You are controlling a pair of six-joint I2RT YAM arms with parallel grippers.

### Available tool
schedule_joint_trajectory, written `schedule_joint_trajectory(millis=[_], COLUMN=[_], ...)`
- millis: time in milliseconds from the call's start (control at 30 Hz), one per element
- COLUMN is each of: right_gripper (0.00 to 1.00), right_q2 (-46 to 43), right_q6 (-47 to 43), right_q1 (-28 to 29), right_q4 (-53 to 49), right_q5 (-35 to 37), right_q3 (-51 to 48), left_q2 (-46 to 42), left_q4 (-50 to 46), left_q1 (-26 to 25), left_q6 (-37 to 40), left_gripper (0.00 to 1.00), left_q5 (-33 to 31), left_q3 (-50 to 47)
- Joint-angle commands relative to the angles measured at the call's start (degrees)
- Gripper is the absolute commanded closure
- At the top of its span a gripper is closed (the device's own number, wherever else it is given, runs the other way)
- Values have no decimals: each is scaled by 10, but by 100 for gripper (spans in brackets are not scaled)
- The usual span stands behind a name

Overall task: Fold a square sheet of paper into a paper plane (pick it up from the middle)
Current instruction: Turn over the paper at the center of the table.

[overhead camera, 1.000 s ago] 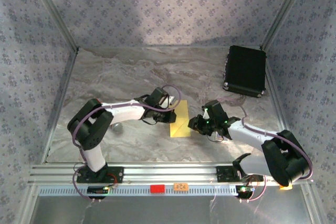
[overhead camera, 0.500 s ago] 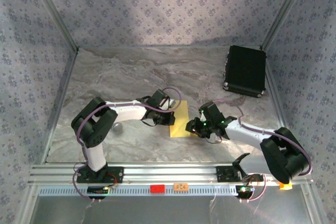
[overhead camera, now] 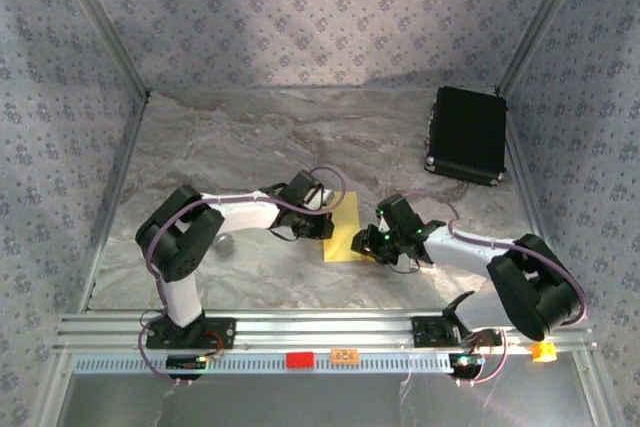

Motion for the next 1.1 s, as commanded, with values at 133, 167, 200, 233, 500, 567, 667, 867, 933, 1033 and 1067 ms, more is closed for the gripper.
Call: schedule_joint_trajectory(millis=[133,167,200,233,500,567,667,867,933,1033,1067], right_gripper=[62,61,60,59,58,58,57,57,57,57,57], right_q2=[26,27,30,32,69,65,54,44,44,41,41], right_q6=[13,13,12,12,9,12,10,11,12,13,13], right_q1=[8,8,8,7,3,4,4,2,3,2,3], right_q4=[42,45,50,54,63,64,51,45,45,47,47], right_q5=[-7,-6,-4,-4,-8,-8,1,0,1,2,1], right_q3=[13,14,17,20,47,46,44,40,38,37,37], left_q2=[9,10,10,10,10,6,-4,-41,-51,-54,-51], left_q4=[-1,-1,-1,-2,-2,0,4,5,-3,-13,-15], left_q1=[-7,-7,-7,-7,-7,-7,-7,-7,-6,0,3], left_q6=[5,5,6,5,6,4,2,-1,2,8,8], left_gripper=[94,94,94,94,94,95,95,91,91,90,90], left_q5=[-1,-1,-1,-1,-2,-5,-11,-10,-17,-26,-29], left_q3=[-3,-3,-3,-3,-10,-15,-21,-12,-6,0,1])
